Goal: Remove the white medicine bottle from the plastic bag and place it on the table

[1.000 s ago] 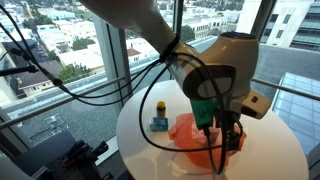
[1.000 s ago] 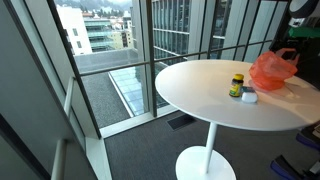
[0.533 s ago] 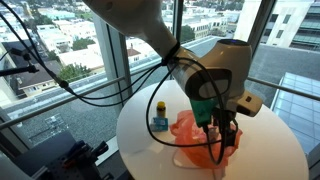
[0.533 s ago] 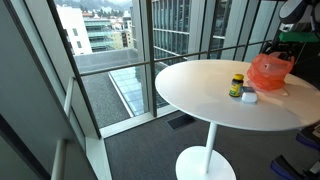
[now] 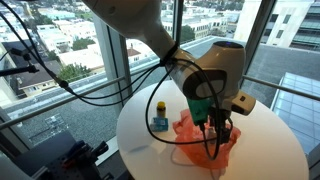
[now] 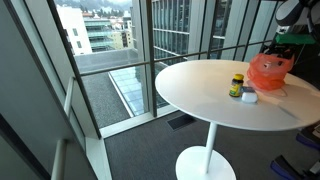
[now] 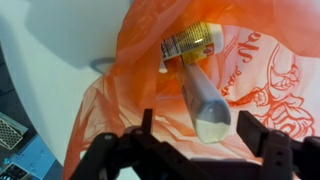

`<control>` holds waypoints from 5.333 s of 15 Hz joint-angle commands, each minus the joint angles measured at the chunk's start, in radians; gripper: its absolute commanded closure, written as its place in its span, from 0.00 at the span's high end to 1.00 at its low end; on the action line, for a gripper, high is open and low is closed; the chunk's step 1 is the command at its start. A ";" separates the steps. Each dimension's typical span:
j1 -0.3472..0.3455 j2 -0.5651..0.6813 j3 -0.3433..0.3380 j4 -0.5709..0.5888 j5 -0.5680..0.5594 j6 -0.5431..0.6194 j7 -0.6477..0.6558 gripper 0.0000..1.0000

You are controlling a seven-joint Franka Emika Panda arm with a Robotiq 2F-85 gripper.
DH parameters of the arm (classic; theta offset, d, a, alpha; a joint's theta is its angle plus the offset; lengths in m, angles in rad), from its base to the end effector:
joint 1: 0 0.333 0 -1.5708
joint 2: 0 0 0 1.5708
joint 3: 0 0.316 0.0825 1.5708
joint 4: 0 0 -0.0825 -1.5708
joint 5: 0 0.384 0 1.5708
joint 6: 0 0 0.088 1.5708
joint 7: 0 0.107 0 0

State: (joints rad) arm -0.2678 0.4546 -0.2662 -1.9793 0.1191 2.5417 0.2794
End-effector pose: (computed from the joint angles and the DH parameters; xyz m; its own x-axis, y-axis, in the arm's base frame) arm 0.5412 -0.3134 0.2550 0.6357 -0.7604 0.1333 -0.7672 -0.6414 -0.0001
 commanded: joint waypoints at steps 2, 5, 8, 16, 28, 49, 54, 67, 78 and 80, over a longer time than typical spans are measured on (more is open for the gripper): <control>0.014 -0.006 -0.014 -0.003 -0.008 0.006 0.017 0.47; 0.021 -0.020 -0.020 -0.023 -0.016 0.016 0.016 0.25; 0.030 -0.064 -0.022 -0.062 -0.022 0.016 0.010 0.10; 0.074 -0.225 -0.039 -0.180 -0.094 -0.034 0.021 0.09; 0.051 -0.407 -0.033 -0.236 -0.181 -0.211 0.004 0.10; -0.043 -0.645 -0.012 -0.463 -0.344 -0.249 0.003 0.10; -0.036 -0.674 0.012 -0.541 -0.368 -0.271 -0.007 0.10; 0.029 -0.676 0.084 -0.638 -0.329 -0.090 -0.062 0.10; -0.020 -0.514 0.055 -0.548 -0.336 0.175 -0.047 0.10; -0.026 -0.476 0.040 -0.515 -0.334 0.192 -0.044 0.10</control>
State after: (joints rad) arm -0.2835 -0.0848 -0.2101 -2.5603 -0.2263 2.7118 0.2430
